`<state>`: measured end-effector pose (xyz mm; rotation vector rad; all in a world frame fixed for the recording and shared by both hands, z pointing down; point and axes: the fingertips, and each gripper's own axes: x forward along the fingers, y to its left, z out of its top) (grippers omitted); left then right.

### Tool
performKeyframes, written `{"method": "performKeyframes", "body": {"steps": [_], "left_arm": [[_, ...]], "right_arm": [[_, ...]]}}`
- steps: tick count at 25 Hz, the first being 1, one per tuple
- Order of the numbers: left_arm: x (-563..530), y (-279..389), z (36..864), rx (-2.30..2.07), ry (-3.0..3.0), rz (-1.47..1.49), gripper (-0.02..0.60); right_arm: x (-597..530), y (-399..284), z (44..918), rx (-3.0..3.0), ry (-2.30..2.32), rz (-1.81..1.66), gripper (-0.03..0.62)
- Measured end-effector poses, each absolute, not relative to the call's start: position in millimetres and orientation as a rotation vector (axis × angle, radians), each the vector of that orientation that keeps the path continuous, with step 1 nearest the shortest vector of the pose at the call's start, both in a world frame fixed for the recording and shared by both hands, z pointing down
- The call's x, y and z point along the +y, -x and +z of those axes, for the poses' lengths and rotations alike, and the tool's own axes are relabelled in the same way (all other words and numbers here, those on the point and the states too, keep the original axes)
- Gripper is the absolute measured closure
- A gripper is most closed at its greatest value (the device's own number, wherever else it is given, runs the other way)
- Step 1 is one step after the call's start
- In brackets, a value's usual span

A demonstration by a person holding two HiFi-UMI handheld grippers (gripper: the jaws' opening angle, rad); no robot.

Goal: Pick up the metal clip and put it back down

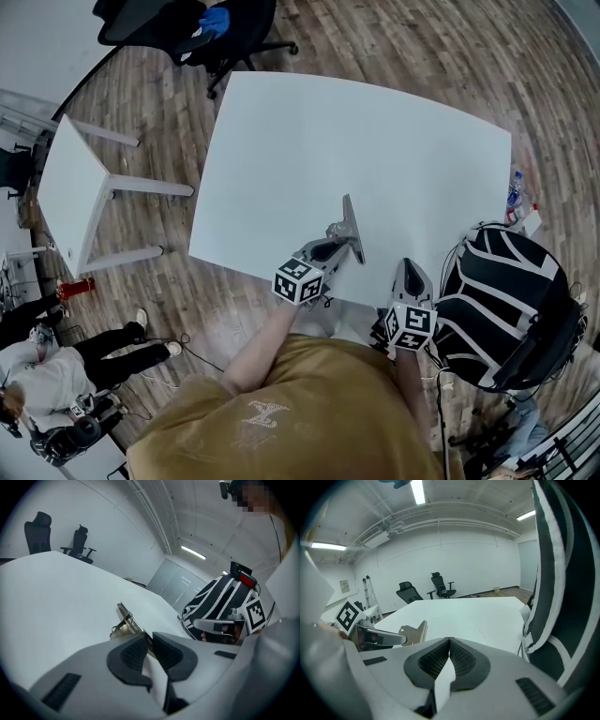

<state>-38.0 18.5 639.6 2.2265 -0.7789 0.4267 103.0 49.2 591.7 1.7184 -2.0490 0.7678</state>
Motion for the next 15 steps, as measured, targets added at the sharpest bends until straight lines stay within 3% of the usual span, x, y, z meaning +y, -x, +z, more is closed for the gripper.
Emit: {"method": "performKeyframes", "body": {"steps": [10, 15], "left_arm": [[18.2, 33.2, 648.4, -0.753, -2.157, 0.506, 0.543], [15.9, 33.8, 654.4, -0.773, -1.989, 0.409, 0.543]], "right_arm": [[47.4, -101.7, 591.9, -2.046, -1.727, 0.776, 0.585], [48.3, -102.8, 593.5, -2.042, -1.731, 0.778, 0.585]]}}
